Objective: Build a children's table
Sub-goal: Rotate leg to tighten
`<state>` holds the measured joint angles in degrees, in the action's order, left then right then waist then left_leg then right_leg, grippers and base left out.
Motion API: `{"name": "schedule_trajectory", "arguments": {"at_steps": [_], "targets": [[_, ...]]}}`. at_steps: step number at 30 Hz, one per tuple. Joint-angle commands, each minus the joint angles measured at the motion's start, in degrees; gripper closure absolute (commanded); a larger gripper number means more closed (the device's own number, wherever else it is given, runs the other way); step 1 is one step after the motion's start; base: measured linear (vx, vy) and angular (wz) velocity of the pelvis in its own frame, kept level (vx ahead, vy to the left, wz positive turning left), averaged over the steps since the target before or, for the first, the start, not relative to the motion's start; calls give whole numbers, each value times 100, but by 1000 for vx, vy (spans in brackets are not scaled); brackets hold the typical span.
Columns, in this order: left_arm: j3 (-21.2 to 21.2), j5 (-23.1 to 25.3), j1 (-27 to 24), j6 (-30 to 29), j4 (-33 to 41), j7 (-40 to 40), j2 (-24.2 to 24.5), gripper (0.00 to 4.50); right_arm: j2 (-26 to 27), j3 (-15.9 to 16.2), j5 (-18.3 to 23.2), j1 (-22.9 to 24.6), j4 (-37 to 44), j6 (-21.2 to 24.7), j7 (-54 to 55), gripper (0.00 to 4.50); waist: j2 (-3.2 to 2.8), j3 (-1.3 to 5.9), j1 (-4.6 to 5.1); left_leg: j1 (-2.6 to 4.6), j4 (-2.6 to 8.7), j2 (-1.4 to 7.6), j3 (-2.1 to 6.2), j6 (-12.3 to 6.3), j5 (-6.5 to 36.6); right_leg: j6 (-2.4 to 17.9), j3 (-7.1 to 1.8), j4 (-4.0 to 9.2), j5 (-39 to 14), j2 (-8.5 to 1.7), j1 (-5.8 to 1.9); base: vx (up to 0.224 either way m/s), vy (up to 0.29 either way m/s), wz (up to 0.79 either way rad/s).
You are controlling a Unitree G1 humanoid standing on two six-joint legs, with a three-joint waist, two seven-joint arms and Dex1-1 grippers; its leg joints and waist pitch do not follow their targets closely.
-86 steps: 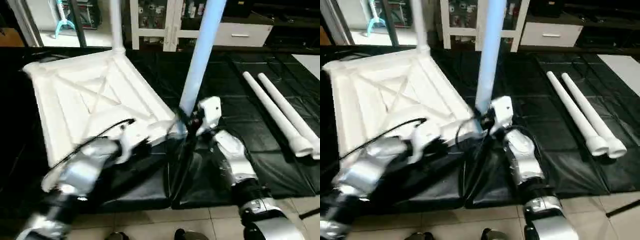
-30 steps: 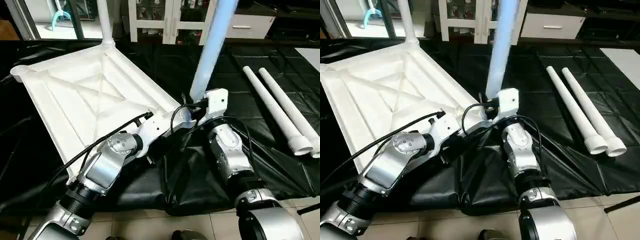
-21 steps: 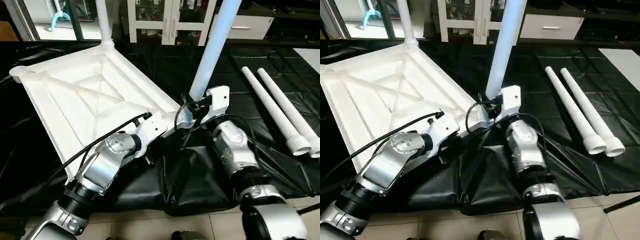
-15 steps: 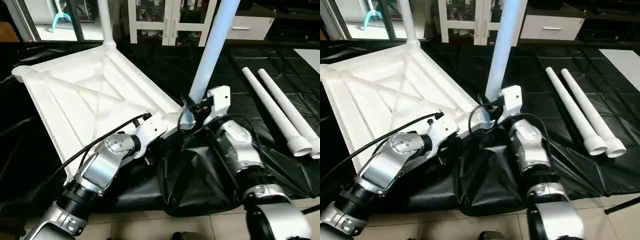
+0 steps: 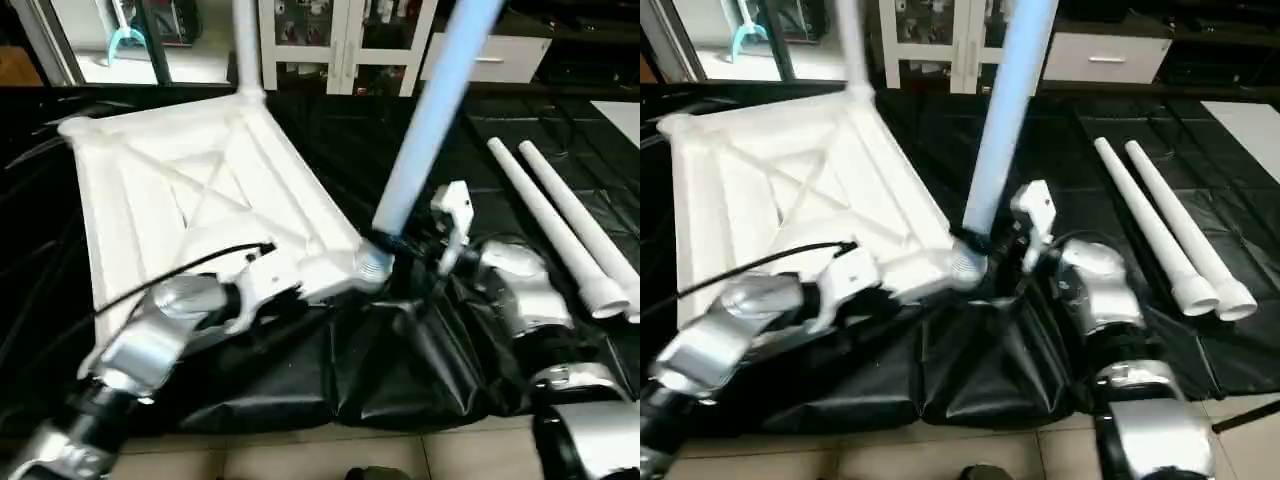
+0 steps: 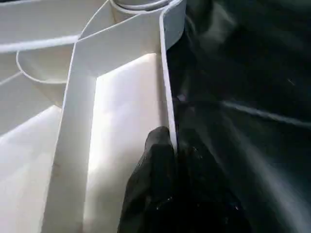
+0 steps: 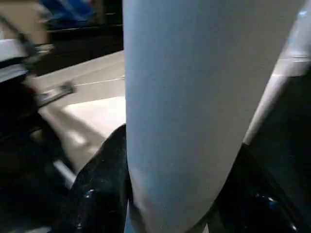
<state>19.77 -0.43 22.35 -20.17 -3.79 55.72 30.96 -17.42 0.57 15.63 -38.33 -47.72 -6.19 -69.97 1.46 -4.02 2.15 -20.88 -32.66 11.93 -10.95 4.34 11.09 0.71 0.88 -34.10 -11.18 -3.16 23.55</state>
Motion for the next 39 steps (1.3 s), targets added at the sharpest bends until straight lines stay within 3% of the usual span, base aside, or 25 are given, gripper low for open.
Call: {"name": "schedule_trajectory", "arguments": {"at_steps": [1,4,10,15,22,23,24,32,35,37,39], "targets": [[-174,-319,-45,562,-166,738,302,450,-595,387,-602,533,-690,473,-393,266,-49,243,-6,75,321,143,-12,-689,771,1737,-157,305,-72,-292,-243,0,0,0],[-222,-303,24,771,-461,819,418,450,-721,443,-564,581,-647,490,-721,266,-32,228,-63,106,330,156,-28,-667,851,1715,-164,322,-232,-304,-225,0,0,0],[-146,-186,82,787,-558,686,404,450,-649,533,-688,729,-577,217,-531,266,-39,213,-97,131,356,167,-33,-372,1117,1601,-179,355,-766,-321,-228,0,0,0],[22,-18,71,942,-640,684,397,450,-638,791,-969,741,-536,47,-467,266,-45,208,-86,131,364,166,-28,-361,1153,1583,-174,369,-775,-312,-212,0,0,0],[84,122,118,1048,-707,564,326,450,-599,1036,-1158,405,-614,94,-571,266,-14,183,-66,131,390,163,-4,-237,1547,1377,-190,430,-1469,-321,-178,0,0,0],[91,129,115,1039,-693,554,317,450,-602,1089,-1162,358,-624,127,-618,266,28,182,-59,130,385,163,-11,-235,1579,1336,-194,442,-1552,-316,-168,0,0,0],[93,134,111,1035,-680,545,308,450,-611,1142,-1169,330,-637,145,-643,266,10,186,-62,128,393,165,4,-224,1589,1315,-192,437,-1615,-321,-168,0,0,0],[72,138,27,1006,-594,518,302,450,-655,1291,-1271,397,-783,165,-691,266,57,166,-52,107,398,165,0,-266,1576,1267,-197,447,-1661,-315,-145,0,0,0],[82,141,-14,996,-563,532,320,450,-598,1301,-1269,472,-803,89,-502,266,13,154,-60,111,411,166,11,-237,1653,1216,-201,459,-1813,-324,-132,0,0,0],[96,146,-29,976,-548,535,318,450,-517,1300,-1273,545,-734,95,-279,266,28,152,-49,119,418,167,13,-194,1780,1175,-201,476,-1927,-316,-117,0,0,0],[103,147,-34,947,-537,533,313,450,-471,1330,-1315,607,-687,94,-97,266,5,135,-49,131,438,169,19,-139,1918,1123,-200,499,-2064,-312,-93,0,0,0]]}}
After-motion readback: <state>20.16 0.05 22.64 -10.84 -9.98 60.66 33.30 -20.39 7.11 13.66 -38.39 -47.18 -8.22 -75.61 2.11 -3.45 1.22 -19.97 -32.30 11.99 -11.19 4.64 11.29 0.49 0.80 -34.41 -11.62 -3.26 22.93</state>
